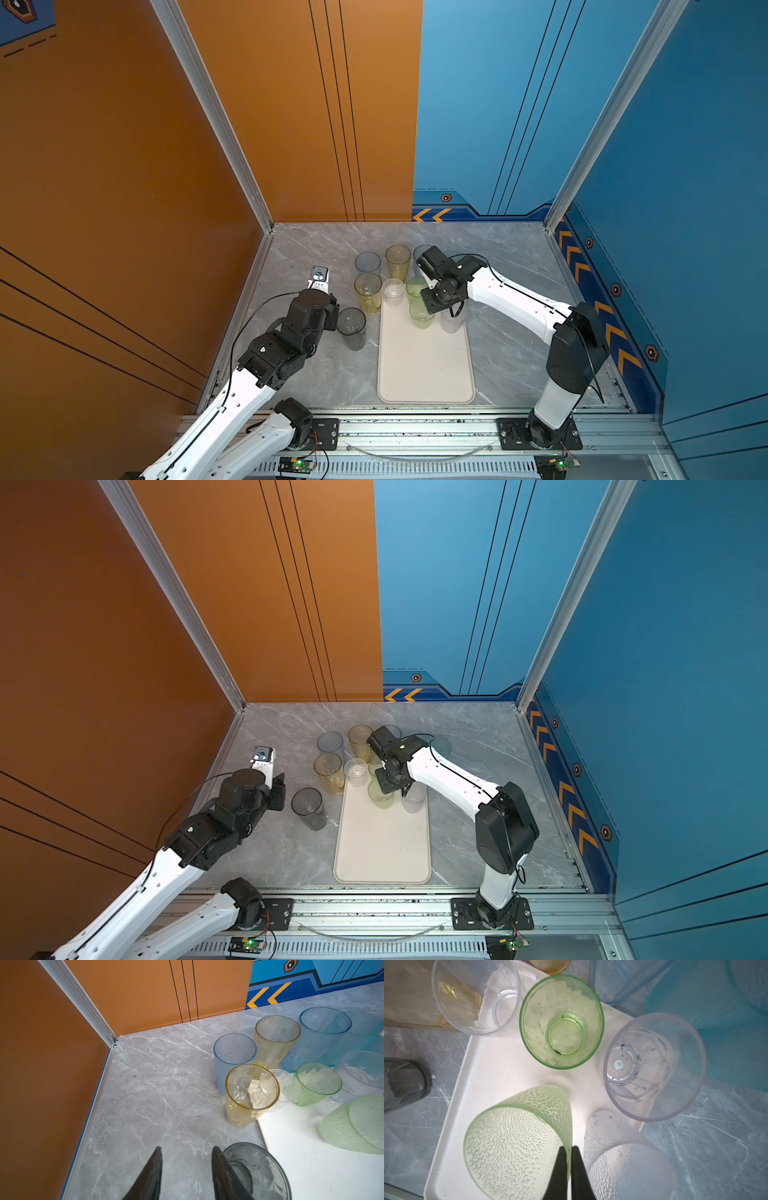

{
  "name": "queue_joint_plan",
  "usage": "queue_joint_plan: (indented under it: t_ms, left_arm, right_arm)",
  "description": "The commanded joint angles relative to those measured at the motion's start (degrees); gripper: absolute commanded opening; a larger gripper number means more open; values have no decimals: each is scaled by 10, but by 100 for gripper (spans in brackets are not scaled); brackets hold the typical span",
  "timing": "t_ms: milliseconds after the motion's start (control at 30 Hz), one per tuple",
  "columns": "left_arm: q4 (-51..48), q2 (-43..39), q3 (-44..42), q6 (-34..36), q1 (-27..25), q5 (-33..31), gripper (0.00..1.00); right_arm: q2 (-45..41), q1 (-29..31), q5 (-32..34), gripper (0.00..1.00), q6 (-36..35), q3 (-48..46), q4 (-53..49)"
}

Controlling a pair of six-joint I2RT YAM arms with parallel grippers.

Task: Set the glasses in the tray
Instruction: 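Lower the green textured cup onto the tray and open the right gripper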

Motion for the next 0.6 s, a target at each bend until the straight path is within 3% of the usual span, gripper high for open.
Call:
queue_joint_plan:
  t_ms: [0, 567]
  left_arm:
    - [10, 1, 8, 5, 8, 13, 41]
    - [10, 10, 11, 4, 16, 22, 42]
  right_arm:
    - [3, -3, -15, 0, -9, -13, 15]
    - [18, -31, -31, 0, -9, -23, 34]
